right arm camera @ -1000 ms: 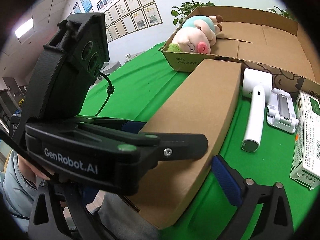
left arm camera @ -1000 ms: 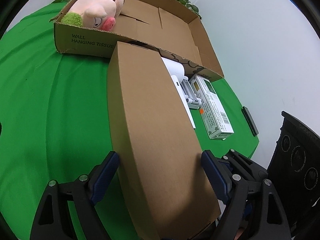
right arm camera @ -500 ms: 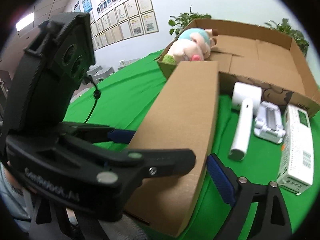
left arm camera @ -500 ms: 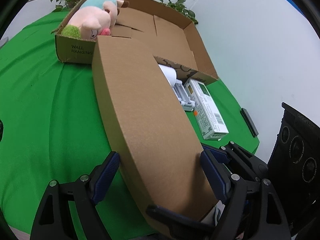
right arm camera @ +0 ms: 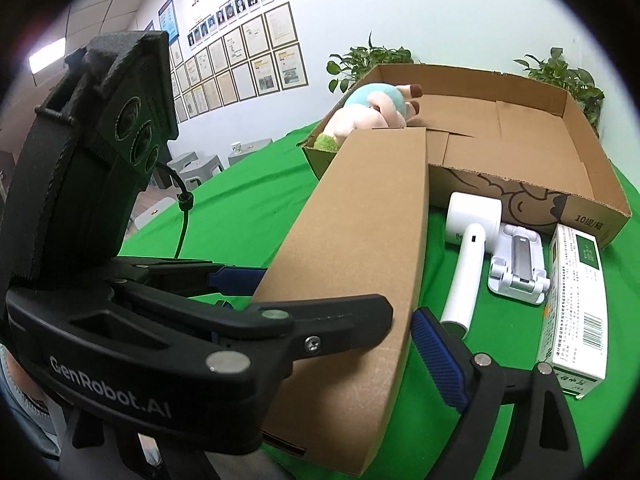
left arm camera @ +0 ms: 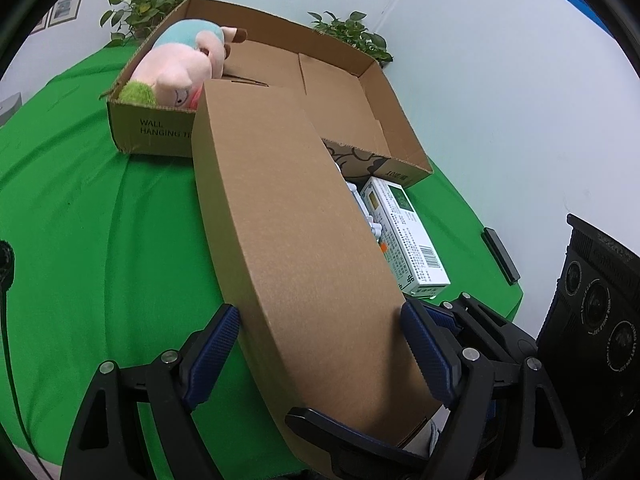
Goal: Organize objects
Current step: 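Lift the long brown box upright with both grippers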
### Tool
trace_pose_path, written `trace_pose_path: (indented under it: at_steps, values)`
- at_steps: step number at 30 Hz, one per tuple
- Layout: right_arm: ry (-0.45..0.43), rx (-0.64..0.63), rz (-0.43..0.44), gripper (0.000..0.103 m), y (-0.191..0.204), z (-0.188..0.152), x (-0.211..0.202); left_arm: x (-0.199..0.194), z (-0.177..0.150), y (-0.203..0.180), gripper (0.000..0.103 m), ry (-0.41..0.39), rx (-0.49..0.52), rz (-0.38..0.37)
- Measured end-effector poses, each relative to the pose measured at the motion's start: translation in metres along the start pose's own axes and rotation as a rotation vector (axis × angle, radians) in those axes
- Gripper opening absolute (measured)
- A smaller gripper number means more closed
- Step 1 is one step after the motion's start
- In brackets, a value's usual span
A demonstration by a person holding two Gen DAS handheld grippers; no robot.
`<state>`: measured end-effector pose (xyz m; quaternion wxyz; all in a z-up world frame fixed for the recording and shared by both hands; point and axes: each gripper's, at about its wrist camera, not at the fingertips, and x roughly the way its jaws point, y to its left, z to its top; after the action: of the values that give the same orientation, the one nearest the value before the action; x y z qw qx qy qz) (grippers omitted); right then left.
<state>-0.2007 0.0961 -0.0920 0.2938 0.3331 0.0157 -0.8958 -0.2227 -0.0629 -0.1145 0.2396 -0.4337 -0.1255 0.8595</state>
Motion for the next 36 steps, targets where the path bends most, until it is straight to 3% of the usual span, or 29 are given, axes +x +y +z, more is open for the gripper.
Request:
trace_pose_path:
  at_steps: [14, 23, 36]
  values:
    - [-0.082, -0.014, -0.028, 0.090, 0.001, 0.011, -0.018, -0.020, 0.015, -0.028, 0.081, -0.076, 0.081, 0.029]
    - [-0.187, -0.034, -0.100, 0.090, -0.008, 0.044, -0.030, -0.031, 0.061, -0.056, 0.081, -0.168, 0.190, 0.026]
    - [-0.313, -0.064, -0.144, 0.090, -0.030, 0.109, -0.019, -0.046, 0.145, -0.071, 0.081, -0.277, 0.264, 0.029]
